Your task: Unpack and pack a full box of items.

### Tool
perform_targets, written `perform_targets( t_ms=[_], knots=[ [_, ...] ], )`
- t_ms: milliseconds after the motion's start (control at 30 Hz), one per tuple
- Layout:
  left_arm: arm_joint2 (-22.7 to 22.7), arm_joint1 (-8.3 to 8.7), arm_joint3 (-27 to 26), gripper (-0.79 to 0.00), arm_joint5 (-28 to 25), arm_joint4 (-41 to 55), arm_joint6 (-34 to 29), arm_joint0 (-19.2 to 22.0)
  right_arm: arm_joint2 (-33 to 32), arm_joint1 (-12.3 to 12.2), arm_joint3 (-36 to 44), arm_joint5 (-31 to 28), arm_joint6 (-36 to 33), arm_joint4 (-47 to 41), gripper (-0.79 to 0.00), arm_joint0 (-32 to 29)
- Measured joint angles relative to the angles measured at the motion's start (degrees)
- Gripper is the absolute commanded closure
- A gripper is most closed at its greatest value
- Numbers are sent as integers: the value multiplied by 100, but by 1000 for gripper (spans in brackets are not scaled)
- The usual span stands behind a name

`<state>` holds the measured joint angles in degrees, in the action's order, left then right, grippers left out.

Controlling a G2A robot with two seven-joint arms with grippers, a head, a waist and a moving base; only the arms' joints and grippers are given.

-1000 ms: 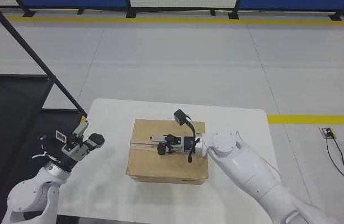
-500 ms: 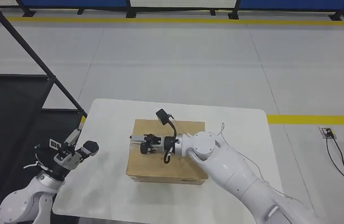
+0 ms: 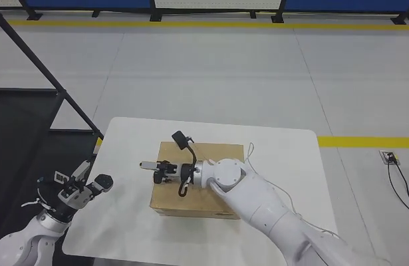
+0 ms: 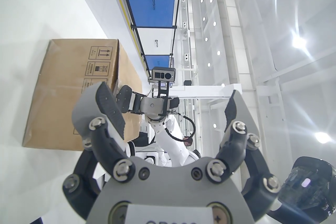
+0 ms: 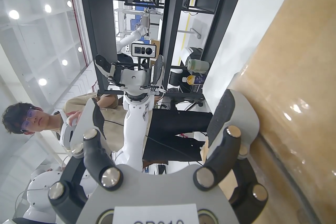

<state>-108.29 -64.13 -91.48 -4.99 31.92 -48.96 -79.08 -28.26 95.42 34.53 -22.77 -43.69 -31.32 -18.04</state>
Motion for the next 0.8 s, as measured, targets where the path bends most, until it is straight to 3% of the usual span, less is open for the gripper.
perform_targets(
  t_ms=[333, 633, 800],
  knots=[
    [31, 66, 70, -785, 42, -36, -269, 119, -206, 19, -215, -56, -449, 268, -785, 70],
    [95, 115, 85, -785, 70, -75, -394, 172, -761, -330, 31, -126, -773, 416, -785, -154],
    [144, 140, 83, -785, 81, -93, -433, 213, -1139, -582, 305, 152, -1074, 492, -785, -320]
  ],
)
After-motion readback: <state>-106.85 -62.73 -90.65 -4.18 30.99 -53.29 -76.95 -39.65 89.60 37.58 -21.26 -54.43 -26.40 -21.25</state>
